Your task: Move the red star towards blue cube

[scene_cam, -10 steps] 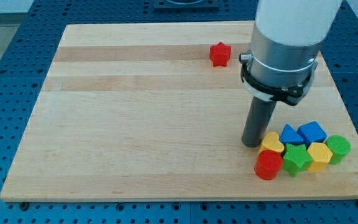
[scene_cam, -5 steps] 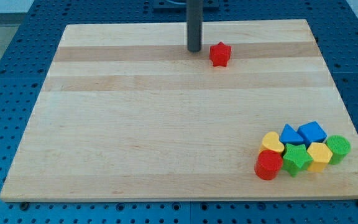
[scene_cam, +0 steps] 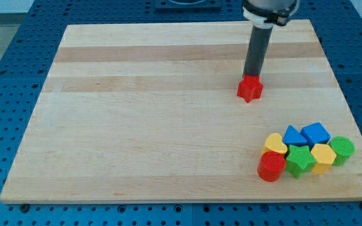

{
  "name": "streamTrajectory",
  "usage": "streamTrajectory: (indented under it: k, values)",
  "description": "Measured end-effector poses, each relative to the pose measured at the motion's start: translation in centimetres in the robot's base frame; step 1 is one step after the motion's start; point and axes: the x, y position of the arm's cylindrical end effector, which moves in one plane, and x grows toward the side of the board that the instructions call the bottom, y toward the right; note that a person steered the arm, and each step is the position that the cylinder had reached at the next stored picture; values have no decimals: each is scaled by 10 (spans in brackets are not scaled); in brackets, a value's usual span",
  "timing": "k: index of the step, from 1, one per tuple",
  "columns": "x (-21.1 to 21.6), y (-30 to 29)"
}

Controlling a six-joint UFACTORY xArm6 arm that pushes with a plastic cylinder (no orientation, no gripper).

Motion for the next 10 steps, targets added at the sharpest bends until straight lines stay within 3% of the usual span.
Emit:
streamTrajectory:
  k: [4,6,8,10]
  values:
    - [55,-80]
    - [82,-41]
    - [43,5]
    - [38,27]
